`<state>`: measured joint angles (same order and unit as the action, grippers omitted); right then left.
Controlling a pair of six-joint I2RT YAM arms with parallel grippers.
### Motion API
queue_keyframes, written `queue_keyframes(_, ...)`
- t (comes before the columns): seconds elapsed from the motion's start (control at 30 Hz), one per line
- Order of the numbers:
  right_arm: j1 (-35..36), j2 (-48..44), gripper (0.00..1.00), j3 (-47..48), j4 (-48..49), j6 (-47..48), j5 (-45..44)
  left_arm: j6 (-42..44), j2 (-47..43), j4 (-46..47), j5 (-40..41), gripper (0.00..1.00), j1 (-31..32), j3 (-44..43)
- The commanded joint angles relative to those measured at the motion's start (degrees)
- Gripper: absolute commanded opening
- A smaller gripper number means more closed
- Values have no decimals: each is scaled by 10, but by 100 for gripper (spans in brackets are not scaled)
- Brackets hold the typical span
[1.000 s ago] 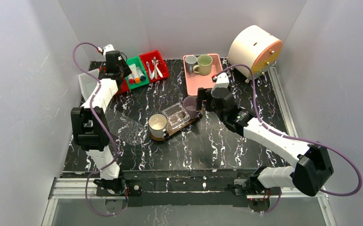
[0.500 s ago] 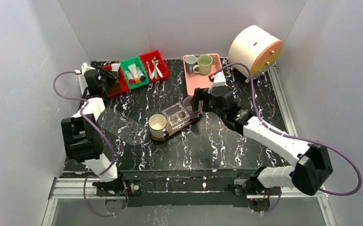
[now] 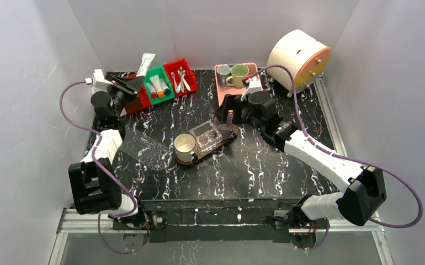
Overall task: Prepare toiletry sets of a toothbrush and toothpaste on the tray
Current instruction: Pick up the toothbrush from the storage box.
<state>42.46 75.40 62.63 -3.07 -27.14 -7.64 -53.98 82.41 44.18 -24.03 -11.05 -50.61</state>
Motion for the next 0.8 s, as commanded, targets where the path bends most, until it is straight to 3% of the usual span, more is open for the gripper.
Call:
queue_keyframes(0.0, -6, -2, 99, 41, 26, -37, 51, -53, -45, 88, -84, 0, 1, 35)
queue_keyframes(0.43, -28, 40, 99, 85, 93, -146, 153, -67, -125, 129, -151, 0, 84, 119)
queue_keyframes(0.77, -51, 89, 98, 111, 136, -227, 206, -43, -170, 129, -210, 0, 158, 131)
